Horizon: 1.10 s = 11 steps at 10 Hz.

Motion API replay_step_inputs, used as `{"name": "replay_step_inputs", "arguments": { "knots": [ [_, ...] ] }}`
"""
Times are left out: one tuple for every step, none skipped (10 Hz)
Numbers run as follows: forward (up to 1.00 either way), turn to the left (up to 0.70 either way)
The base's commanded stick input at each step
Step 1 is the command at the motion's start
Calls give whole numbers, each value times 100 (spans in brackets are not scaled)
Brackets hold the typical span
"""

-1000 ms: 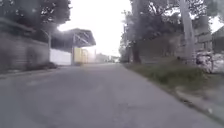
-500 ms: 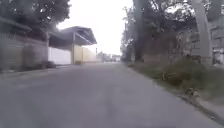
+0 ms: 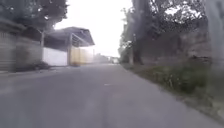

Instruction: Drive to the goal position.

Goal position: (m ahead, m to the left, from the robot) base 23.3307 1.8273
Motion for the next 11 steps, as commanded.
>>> {"name": "replay_step_inputs", "arguments": {
  "knots": [
    [100, 0],
    [100, 0],
    [100, 0],
    [100, 0],
    [100, 0],
    [100, -2],
    [100, -20],
    [100, -40],
    [100, -33],
    [100, -12],
    [100, 0]
  ]
}}
